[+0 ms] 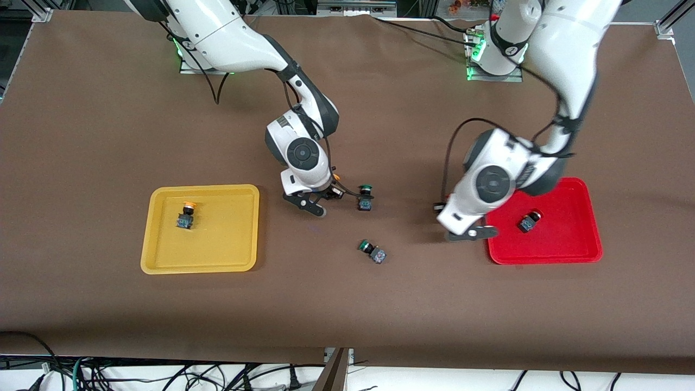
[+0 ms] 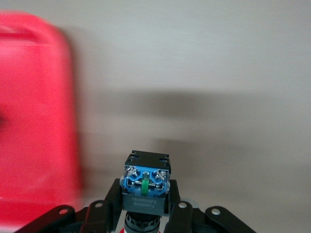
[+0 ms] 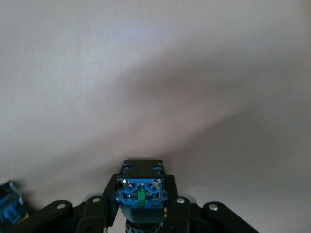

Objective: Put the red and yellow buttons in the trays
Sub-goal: 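Place the orange button in the yellow tray while the left gripper places the red one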

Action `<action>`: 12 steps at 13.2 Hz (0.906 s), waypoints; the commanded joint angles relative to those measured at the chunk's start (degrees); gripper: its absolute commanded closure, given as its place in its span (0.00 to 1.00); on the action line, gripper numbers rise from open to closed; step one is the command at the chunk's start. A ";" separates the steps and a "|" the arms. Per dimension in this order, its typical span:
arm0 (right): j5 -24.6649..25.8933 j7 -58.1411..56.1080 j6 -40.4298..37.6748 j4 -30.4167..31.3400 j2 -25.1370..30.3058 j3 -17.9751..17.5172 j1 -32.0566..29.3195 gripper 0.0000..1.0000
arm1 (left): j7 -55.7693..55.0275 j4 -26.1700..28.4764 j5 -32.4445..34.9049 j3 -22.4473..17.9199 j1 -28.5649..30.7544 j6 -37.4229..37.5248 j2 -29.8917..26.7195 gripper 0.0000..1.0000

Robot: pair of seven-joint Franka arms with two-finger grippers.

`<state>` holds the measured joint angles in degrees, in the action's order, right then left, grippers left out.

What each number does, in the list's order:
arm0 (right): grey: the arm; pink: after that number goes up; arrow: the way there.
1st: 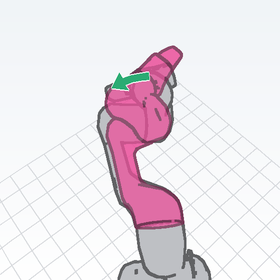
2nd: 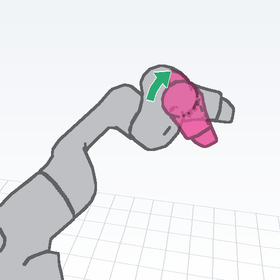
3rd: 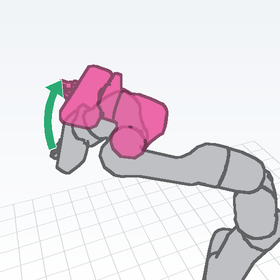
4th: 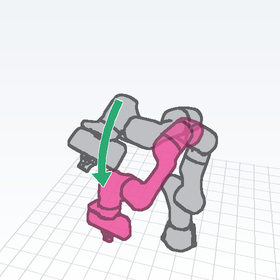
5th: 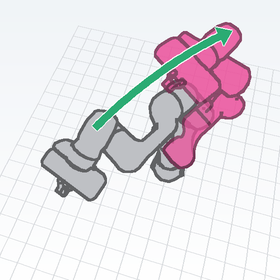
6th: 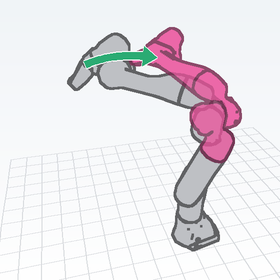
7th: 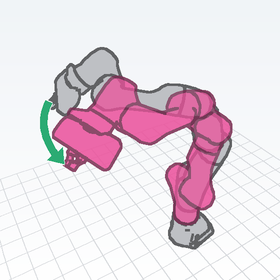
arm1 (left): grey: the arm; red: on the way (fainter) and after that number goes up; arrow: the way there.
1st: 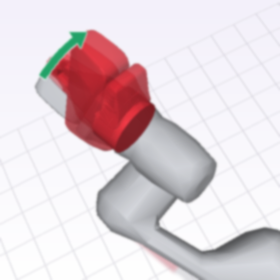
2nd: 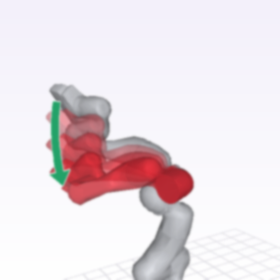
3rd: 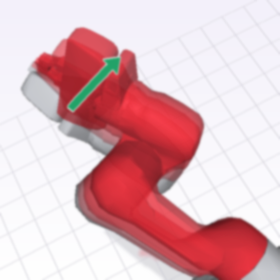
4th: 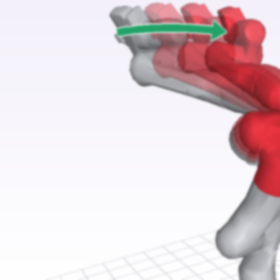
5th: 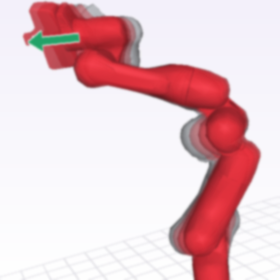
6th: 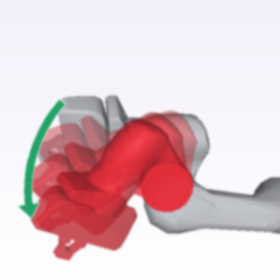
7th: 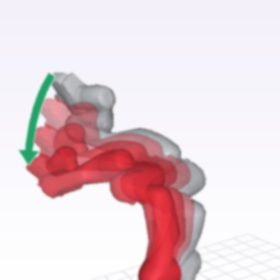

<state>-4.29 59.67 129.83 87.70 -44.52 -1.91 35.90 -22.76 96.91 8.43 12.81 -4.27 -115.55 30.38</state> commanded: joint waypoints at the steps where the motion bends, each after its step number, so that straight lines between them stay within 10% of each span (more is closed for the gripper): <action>1: -0.01 -13.47 -10.52 -1.56 4.79 -0.12 -8.71 1.00 | 18.47 1.79 0.97 0.63 9.95 3.66 -3.57 1.00; 7: 0.25 -43.14 -15.83 -0.87 2.16 0.76 -24.90 0.92 | 46.38 2.93 4.75 0.46 27.45 -5.89 2.04 1.00; 8: 0.16 -43.06 -15.40 -0.87 1.11 0.76 -25.26 0.19 | 47.10 2.94 4.75 0.46 27.82 -6.26 2.67 0.77; 9: 0.08 -43.15 -15.39 -1.04 1.19 0.85 -25.26 0.00 | 47.10 3.02 4.66 0.54 27.82 -6.18 3.02 0.56; 10: 0.08 -43.50 -15.83 -1.65 1.62 0.85 -25.18 0.00 | 47.28 2.94 4.66 0.63 27.82 -5.83 2.85 0.01; 12: 0.34 -44.47 -19.06 -1.83 6.78 2.86 -25.17 0.00 | 46.75 1.63 3.88 2.12 27.65 -0.59 -0.64 0.00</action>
<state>-4.19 16.73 114.32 85.68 -43.39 -0.40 10.64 24.07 99.31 11.48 13.40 23.75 -121.01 34.02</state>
